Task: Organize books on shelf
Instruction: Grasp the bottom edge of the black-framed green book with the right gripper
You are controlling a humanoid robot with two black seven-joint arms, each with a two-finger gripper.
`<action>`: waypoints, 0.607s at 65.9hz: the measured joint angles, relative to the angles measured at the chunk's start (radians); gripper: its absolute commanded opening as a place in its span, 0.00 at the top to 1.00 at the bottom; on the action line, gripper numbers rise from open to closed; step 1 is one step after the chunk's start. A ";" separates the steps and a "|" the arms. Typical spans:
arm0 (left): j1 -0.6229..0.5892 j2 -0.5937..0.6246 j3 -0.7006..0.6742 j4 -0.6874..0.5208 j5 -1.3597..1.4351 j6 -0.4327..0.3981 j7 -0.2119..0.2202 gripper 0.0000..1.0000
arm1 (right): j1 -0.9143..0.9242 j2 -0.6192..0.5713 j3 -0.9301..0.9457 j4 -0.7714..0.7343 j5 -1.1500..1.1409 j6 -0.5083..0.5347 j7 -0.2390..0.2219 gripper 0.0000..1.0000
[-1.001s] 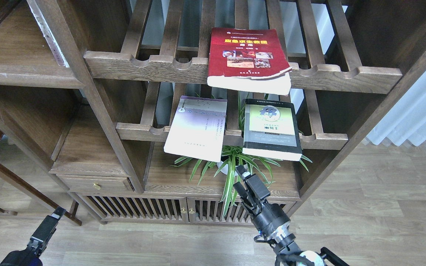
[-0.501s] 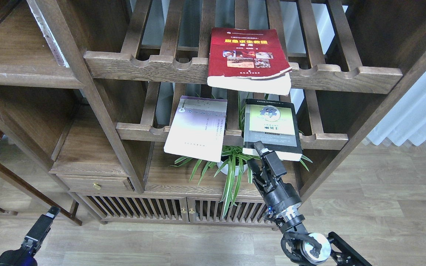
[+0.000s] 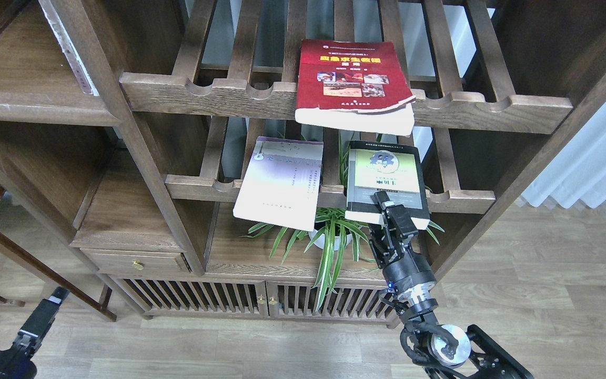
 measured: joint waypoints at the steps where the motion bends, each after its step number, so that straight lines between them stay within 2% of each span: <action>1: 0.000 0.000 0.000 0.002 0.000 0.000 0.000 0.00 | 0.000 0.000 0.000 0.000 0.000 0.000 0.000 0.47; 9: 0.000 0.000 0.000 0.014 0.000 0.000 0.000 0.00 | 0.000 0.000 0.000 0.000 0.001 0.000 0.006 0.51; 31: 0.000 -0.001 -0.001 0.017 0.000 0.000 0.002 0.00 | -0.001 0.000 0.000 0.002 0.007 0.000 0.015 0.77; 40: 0.000 0.000 -0.001 0.017 0.000 0.000 0.010 0.00 | -0.006 0.000 0.000 0.011 0.014 0.000 0.015 0.77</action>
